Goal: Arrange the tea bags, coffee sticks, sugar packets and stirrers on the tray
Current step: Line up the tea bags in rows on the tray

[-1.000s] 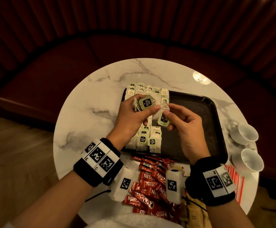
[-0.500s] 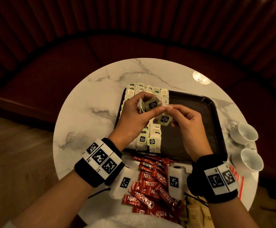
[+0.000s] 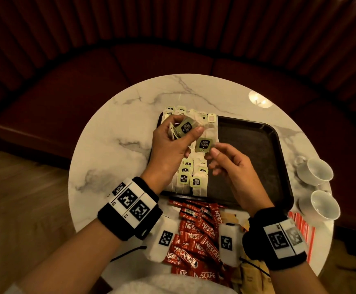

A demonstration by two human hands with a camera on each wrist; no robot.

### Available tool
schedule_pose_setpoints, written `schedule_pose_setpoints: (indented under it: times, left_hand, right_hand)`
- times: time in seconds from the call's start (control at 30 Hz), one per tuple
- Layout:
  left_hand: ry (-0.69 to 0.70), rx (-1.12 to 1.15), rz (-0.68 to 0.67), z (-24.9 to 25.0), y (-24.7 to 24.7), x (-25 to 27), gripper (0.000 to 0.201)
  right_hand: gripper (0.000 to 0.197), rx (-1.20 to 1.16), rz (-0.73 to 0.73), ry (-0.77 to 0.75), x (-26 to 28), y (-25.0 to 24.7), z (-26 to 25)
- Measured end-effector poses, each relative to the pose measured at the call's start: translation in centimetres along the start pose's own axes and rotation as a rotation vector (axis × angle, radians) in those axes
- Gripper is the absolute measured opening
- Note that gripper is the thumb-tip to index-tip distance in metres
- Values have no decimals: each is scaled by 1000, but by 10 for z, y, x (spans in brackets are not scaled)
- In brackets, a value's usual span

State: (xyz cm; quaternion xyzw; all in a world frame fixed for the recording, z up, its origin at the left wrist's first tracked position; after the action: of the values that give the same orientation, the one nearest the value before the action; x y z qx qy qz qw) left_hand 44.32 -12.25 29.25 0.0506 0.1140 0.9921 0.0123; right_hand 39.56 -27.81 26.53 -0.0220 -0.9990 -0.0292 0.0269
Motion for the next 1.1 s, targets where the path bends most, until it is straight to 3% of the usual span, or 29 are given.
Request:
schedule_pose_setpoints:
  times: [0.1, 0.3, 0.4, 0.57, 0.93, 1.1]
  left_hand:
    - [-39, -9, -28, -4, 2, -1, 16]
    - [-177, 55, -84, -16, 0, -7, 18]
    - [-247, 129, -53, -23, -8, -11, 25]
    - [-316, 116, -17, -34, -22, -8, 18]
    - [-365, 108, -71, -38, -26, -4, 22]
    - [-371, 109, -77, -39, -27, -4, 22]
  right_hand:
    - [36, -94, 20, -7, -2, -4, 3]
    - [22, -46, 29, 2, -3, -10, 9]
    - [12, -30, 171, 39, -15, -34, 23]
    - [9, 10, 379, 202, -39, -76, 58]
    - [6, 154, 330, 440, -60, -71, 112]
    - [9, 455, 335, 370, -70, -81, 113]
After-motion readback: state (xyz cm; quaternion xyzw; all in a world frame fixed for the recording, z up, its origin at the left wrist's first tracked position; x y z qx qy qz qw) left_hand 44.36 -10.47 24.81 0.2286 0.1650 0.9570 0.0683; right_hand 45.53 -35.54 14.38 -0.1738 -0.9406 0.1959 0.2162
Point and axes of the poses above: each hand's wrist, its own x-axis away from the middle knuckle, its own y-axis out of the palm, z = x × y, the point moved 5 cm from there along -x, towards the middle knuckle, and after that the axes turned 7 degrees about -y, right-handed, at the moved point
